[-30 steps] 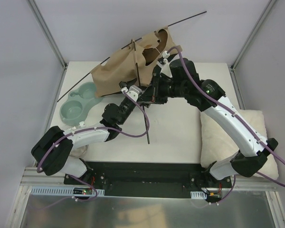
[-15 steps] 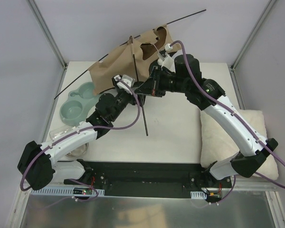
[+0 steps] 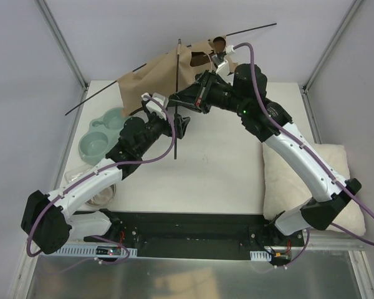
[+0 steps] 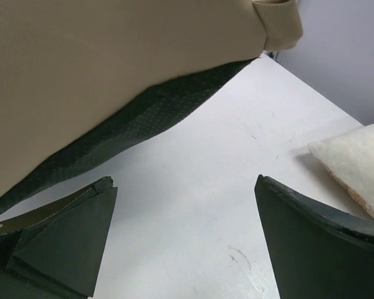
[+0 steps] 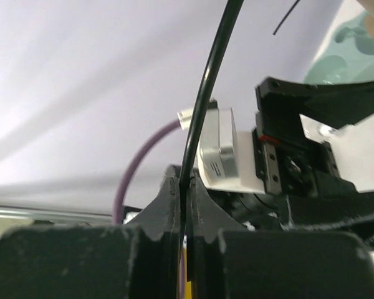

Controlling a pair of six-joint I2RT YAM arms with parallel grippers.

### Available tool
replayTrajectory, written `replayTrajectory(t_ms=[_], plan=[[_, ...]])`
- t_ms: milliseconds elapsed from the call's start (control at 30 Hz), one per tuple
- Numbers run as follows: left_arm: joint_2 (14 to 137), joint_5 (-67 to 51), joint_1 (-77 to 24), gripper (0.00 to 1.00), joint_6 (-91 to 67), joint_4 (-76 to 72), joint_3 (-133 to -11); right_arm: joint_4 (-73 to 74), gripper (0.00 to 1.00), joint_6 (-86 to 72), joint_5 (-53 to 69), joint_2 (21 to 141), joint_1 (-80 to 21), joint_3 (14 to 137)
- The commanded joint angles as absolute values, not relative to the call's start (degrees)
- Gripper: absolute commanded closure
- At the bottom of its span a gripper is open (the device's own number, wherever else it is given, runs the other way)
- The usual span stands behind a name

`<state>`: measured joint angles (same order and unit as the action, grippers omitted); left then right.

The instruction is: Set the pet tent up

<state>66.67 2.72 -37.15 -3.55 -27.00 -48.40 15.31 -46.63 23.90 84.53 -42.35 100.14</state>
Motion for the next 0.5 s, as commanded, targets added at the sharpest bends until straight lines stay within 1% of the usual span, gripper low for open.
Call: replayTrajectory(t_ms=[0,133,333,367,467], plan=[[66.5,1.8,-37.4,0.03,-4.2,-34.6,-50.0,0.4,1.00,-54.7,18.8,85.7,-41.7,102.7],[69.5,3.9,-37.4,0.04,-4.3,-41.5,-50.9,-8.4,1.00,-61.1,16.9,86.0,-41.7,100.8],[77.7,2.1,-37.4,0.06,-0.5,-61.3,-50.5,-11.0,1.00,-64.9,15.1,89.1,-41.6,104.1],[79.0,1.4,-37.4,0.06,2.1,-63.8,-51.0,-10.9,1.00,-65.2,14.9,89.5,-41.7,104.6],[82.3,0.1,-37.9,0.07,6.4,-66.0,-53.9,-10.9,1.00,-66.1,14.9,90.7,-41.6,105.7]])
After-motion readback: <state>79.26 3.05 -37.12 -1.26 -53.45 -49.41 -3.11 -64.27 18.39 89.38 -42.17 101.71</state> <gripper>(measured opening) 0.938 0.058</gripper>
